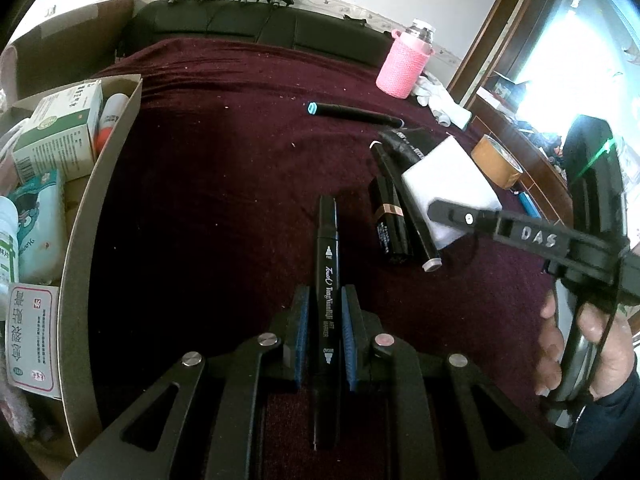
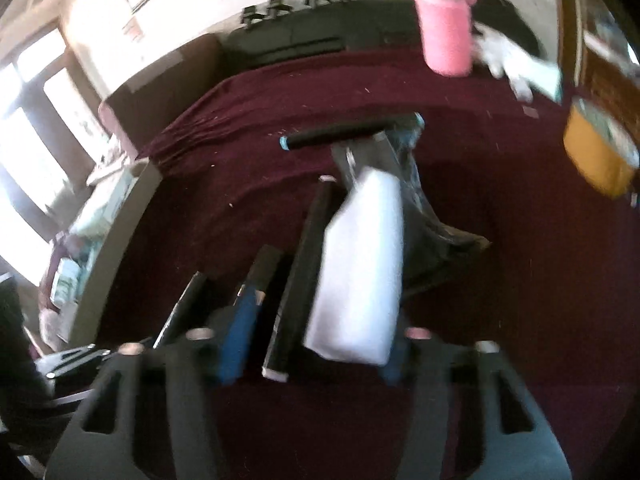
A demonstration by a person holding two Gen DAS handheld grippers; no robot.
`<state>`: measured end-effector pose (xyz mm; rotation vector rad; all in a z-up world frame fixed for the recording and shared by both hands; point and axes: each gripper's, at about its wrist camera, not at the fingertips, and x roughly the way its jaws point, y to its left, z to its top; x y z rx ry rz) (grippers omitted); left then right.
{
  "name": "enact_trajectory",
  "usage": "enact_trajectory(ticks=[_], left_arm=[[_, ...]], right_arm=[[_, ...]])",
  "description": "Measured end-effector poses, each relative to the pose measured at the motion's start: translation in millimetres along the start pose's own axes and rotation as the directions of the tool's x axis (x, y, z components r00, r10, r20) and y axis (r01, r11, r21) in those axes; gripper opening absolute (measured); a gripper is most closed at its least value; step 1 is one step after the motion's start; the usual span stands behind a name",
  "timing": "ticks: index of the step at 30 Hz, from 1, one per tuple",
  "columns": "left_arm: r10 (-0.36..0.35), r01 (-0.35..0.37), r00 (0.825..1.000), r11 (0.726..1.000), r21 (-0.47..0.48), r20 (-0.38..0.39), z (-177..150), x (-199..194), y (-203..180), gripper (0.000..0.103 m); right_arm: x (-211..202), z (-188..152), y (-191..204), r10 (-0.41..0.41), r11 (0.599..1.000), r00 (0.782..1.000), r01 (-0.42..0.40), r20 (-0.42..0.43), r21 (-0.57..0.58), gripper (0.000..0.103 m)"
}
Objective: Organize objects
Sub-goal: 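Grasp the white foam pad with the right tool while the left tool holds the marker, then lift the foam pad with the right tool toward the cardboard box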
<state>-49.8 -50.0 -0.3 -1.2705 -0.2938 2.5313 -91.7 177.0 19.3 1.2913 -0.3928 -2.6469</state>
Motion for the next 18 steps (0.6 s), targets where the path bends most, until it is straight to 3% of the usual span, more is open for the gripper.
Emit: enact_trajectory(ticks=[3, 11, 18], left_arm=[[0.0, 0.0, 1.0, 1.0, 0.001, 0.0, 0, 0, 0, 0.013], [0.007, -0.007, 1.0, 1.0, 0.015, 0.004, 0, -1, -2, 0.012], [0.022, -0.023, 1.0, 1.0, 0.016, 0.02, 0, -1, -3, 0.012]], right_arm=[[-1, -6, -9, 0.012, 0.999, 1.0, -0.012, 0.005, 0.034, 0.011], [-33, -12, 1, 0.053, 0.997, 0.993, -0.059, 0.108, 0.046, 0.012], [-35, -19, 10, 0.114, 0.993, 0.985, -0.117, 0.128, 0.014, 0.012]])
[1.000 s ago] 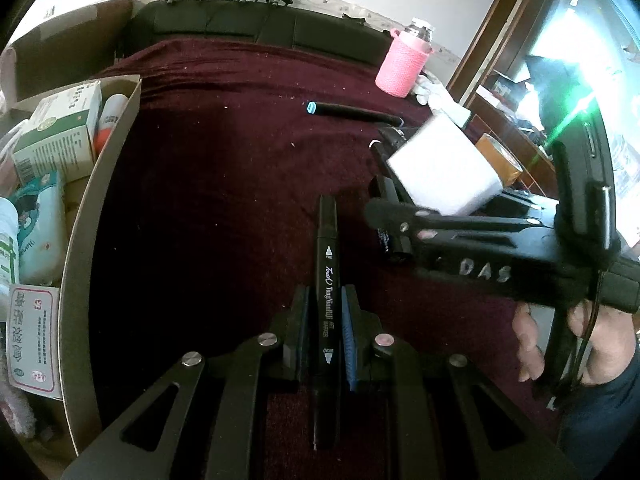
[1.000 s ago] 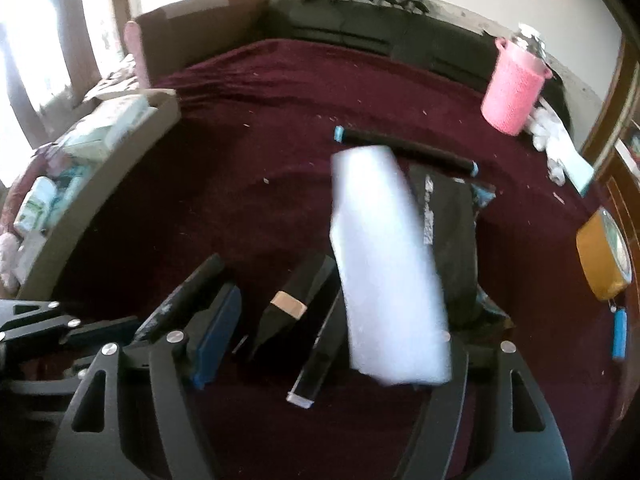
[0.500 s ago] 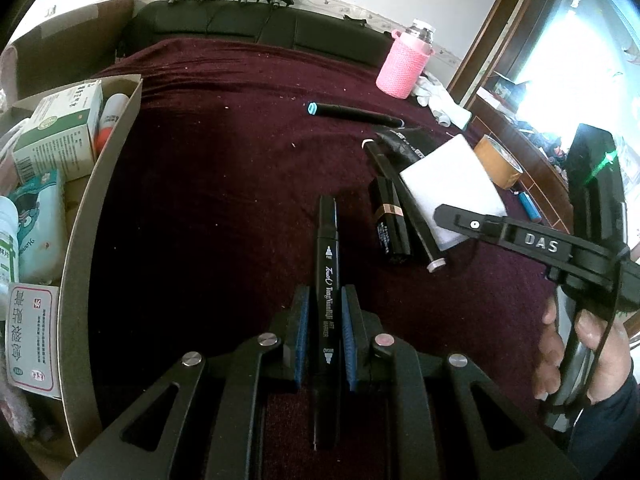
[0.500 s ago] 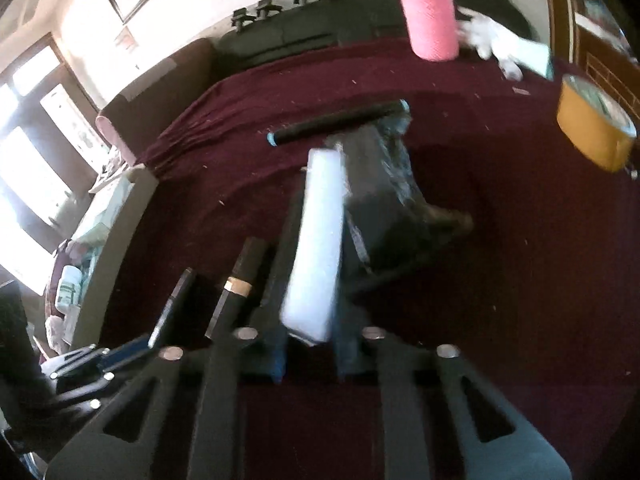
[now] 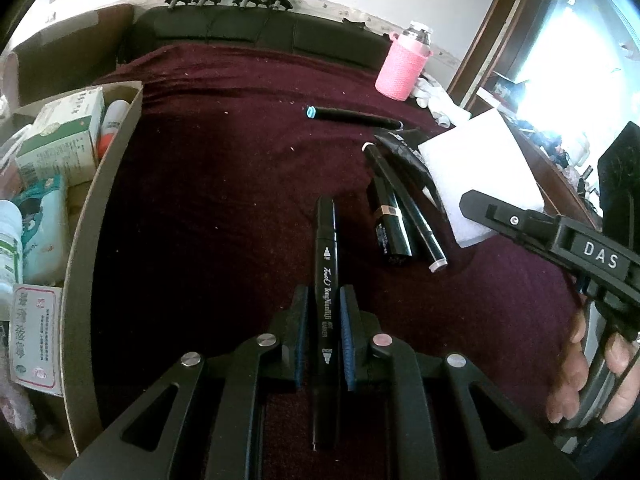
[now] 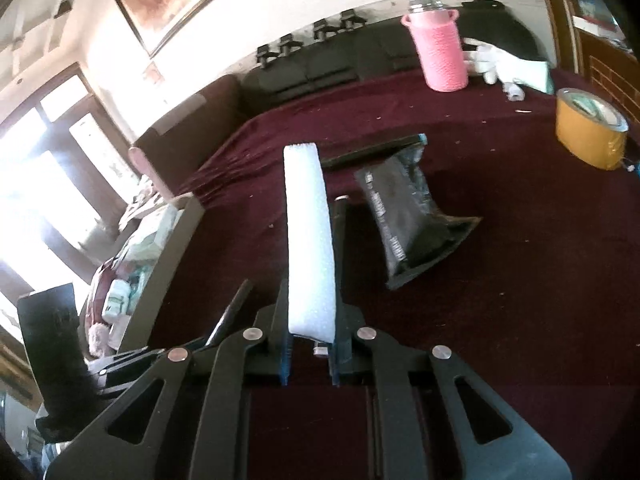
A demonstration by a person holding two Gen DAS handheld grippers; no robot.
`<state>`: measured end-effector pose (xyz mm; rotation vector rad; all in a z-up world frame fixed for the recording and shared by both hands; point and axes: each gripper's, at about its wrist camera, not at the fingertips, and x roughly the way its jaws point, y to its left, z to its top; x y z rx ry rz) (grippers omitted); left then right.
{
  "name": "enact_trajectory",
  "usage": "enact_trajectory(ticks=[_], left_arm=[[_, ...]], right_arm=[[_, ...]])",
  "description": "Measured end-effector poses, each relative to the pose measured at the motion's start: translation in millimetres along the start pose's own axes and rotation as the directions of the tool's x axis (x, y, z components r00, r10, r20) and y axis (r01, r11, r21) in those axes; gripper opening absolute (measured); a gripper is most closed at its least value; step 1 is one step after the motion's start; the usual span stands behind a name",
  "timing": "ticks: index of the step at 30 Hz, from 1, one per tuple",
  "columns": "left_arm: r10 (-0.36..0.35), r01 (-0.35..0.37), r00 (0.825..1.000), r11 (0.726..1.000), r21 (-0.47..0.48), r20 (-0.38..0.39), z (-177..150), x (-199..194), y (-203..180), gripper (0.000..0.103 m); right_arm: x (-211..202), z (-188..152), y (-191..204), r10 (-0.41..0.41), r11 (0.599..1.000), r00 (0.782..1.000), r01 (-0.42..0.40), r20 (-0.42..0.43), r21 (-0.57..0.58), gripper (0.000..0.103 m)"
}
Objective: Organize objects
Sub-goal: 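Lift the foam pad with the right tool toward the cardboard box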
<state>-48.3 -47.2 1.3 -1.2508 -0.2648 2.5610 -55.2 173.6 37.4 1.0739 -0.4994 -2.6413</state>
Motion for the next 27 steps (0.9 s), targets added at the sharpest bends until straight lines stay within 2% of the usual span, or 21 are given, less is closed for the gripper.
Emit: enact_trajectory(ticks=[8, 27], left_arm=[[0.077, -0.08, 0.994, 0.996, 0.046, 0.074, -1, -19, -12, 0.012], [0.072, -0.087, 0.981, 0.993, 0.076, 0.182, -13, -85, -23, 0.012]], right_arm=[[-12, 0, 10, 0.026, 1.0, 0.999, -0.026, 0.024, -0.012, 0.012], [-49, -32, 48, 0.055, 0.998, 0.998, -0.054, 0.027, -0.033, 0.012]])
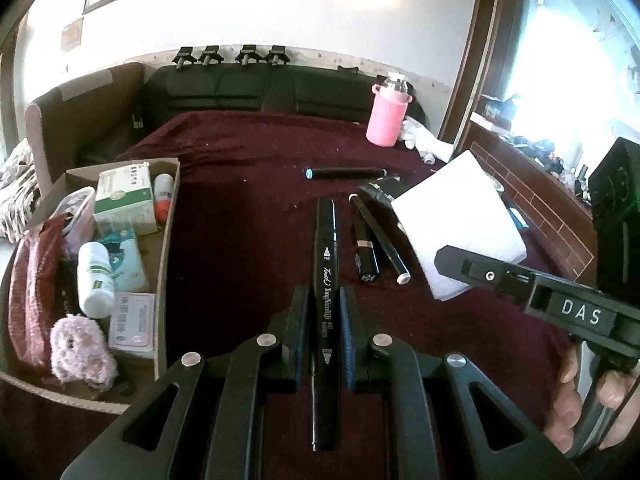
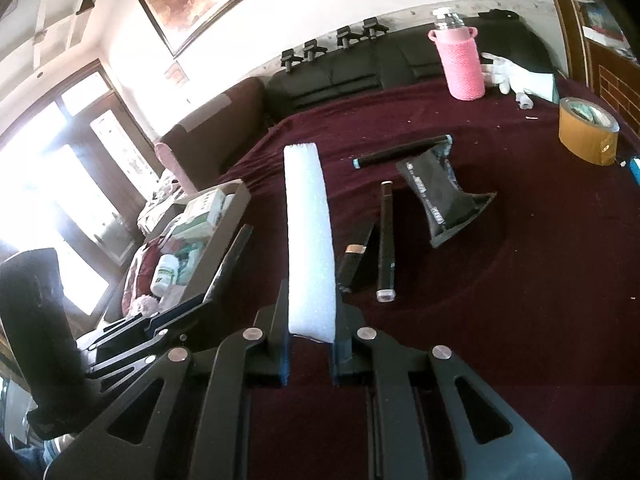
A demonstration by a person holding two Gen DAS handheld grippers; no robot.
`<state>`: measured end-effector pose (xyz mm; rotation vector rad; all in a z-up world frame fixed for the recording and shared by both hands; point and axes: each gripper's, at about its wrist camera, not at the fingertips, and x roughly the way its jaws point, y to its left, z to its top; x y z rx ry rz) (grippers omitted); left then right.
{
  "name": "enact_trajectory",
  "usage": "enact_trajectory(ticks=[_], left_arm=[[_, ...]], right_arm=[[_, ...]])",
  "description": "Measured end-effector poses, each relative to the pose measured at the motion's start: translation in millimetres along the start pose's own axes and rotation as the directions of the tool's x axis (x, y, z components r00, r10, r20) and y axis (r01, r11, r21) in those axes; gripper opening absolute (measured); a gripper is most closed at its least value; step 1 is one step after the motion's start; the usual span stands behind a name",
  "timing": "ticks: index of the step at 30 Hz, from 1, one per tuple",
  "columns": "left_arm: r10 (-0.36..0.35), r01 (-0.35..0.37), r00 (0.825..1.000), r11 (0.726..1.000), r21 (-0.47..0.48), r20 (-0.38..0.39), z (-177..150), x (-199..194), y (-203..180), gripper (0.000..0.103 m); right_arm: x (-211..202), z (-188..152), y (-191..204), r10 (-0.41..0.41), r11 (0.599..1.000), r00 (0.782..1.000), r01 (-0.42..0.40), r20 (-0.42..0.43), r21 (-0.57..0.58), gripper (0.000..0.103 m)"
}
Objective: Organize objects
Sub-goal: 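Lift the foam pad with the right tool toward the cardboard box, then lower the marker and foam pad into the cardboard box and open both tools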
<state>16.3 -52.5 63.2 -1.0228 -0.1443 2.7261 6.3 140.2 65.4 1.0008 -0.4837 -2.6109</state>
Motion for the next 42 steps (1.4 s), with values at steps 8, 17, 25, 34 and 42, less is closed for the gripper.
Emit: enact_trajectory(ticks=[8, 17, 25, 34, 42], left_arm=[[-0.001, 0.002, 0.999, 0.999, -0.039, 0.043, 4, -26, 18, 0.012], [0.055, -0.037, 0.992, 0.987, -0.154, 0.11, 16, -58, 77, 0.012], [0.156, -0.12, 0.982, 0.95, -0.287, 0.106, 12, -64, 151, 0.013], [0.191, -0.16, 0.98, 0.917, -0.367, 0.049, -3, -43, 202, 0.013], [0.182, -0.156, 0.983, 0.907, -0.391, 0.028, -11, -28, 218, 0.013]], right_arm=[[2, -2, 24, 0.021, 0.999, 1.0, -0.021, -0.008, -0.034, 0.012], [18, 1, 60, 0.076, 0.994, 0.996, -0.079, -0.04, -0.078, 0.012], [64, 4, 115, 0.184, 0.975, 0.975, -0.196, -0.122, -0.103, 0.012], [124, 5, 167, 0.234, 0.957, 0.949, -0.264, -0.212, -0.123, 0.012], [161, 11, 173, 0.22, 0.963, 0.944, -0.251, -0.247, -0.098, 0.012]])
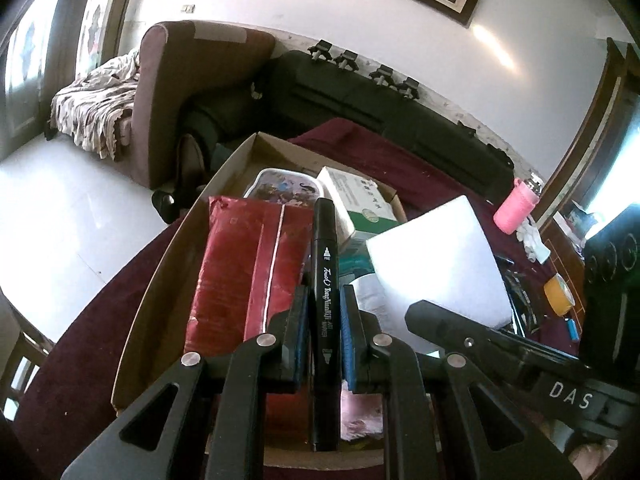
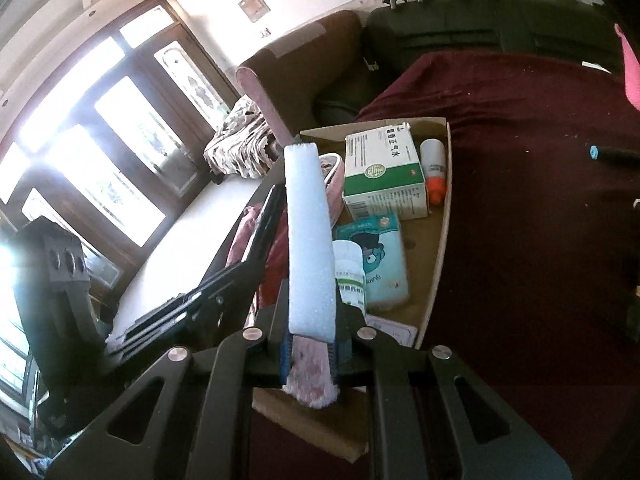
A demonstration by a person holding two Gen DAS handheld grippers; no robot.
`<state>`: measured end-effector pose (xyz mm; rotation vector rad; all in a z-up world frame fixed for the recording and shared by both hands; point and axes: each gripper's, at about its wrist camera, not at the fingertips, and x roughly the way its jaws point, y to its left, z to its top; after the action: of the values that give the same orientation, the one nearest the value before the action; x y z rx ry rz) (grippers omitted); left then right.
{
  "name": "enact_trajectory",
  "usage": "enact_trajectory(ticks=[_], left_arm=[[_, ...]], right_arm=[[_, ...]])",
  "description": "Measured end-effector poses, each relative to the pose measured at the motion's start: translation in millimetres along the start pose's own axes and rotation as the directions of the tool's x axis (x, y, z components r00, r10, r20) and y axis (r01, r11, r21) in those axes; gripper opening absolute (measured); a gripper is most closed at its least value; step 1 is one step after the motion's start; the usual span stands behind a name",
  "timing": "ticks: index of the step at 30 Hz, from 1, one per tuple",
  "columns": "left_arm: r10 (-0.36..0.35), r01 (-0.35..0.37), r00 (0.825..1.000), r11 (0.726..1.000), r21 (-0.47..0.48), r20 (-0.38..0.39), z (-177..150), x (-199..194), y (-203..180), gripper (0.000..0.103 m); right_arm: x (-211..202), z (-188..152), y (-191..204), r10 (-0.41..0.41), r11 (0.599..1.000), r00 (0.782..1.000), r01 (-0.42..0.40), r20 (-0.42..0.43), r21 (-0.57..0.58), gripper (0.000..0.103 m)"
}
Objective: Organize objects
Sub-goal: 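Lower the marker and foam pad into the cardboard box and open both tools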
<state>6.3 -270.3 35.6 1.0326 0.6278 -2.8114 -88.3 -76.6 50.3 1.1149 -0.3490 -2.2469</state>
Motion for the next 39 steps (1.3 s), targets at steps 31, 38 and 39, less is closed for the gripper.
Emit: enact_trajectory(ticks=[31, 38, 39], left_arm=[[-0.033, 0.033, 0.999, 0.999, -0.012, -0.015, 5, -5, -6, 0.013], [-0.035, 0.035, 0.999, 0.999, 0.008, 0.002, 7, -15, -22, 0.013], [-0.038, 0.038, 0.999, 0.999, 0.014, 0.001, 7, -15, -26, 0.013]], right_arm=[[2, 24, -16, -0.114, 0.993, 0.993, 0.114, 0.028, -0.009, 0.047], [-36, 10, -40, -0.099, 0.993, 0.993, 0.093, 0.071, 0.074, 0.047], [-42, 8, -43, -0.098, 0.992, 0.992, 0.092, 0.076, 0.082, 0.047]])
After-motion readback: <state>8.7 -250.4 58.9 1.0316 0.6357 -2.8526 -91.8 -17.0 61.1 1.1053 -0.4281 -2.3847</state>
